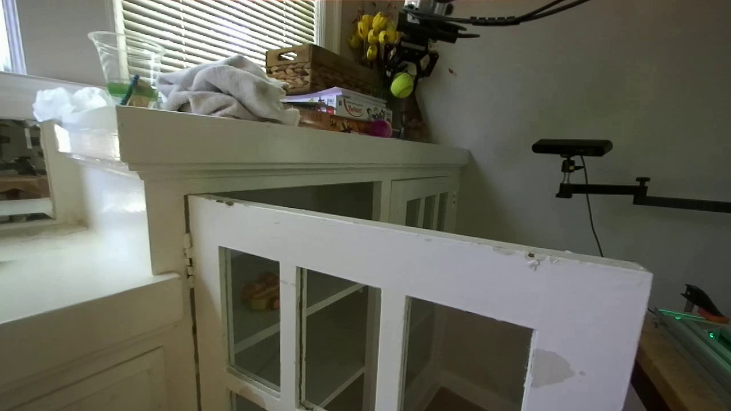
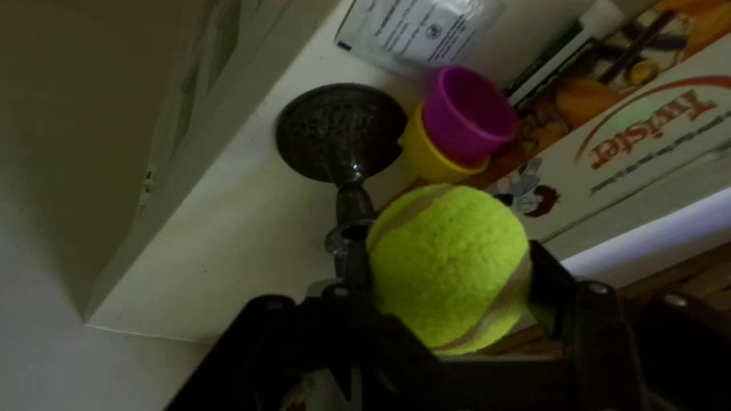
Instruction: Move the yellow ball to the right
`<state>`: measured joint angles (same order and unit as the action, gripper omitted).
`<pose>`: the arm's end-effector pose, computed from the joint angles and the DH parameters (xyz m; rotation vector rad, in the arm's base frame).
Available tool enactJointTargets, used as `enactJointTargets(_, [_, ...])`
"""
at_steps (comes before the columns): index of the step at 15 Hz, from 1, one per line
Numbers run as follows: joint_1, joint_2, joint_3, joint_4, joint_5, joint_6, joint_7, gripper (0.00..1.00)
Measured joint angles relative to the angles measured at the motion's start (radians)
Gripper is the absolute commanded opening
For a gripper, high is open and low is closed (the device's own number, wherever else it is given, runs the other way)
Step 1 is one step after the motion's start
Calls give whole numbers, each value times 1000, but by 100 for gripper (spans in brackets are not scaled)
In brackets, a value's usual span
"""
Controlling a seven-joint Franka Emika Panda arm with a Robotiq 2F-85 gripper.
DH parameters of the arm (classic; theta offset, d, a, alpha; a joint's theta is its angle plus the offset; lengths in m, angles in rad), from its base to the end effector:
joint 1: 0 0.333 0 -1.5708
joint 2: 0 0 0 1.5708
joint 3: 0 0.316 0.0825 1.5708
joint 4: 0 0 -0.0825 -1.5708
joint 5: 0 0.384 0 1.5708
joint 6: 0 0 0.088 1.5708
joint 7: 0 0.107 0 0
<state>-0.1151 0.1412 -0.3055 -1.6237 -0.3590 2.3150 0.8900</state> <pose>0.5945 -0.2588 0.6013 2.3499 -1.4830 0.8898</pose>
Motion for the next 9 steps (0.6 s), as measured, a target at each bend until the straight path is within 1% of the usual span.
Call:
enactJointTargets(4, [-43,-2,-11,0,0,8,5,42])
enactJointTargets(9, [-66,0,-14,0,0,32,5,42])
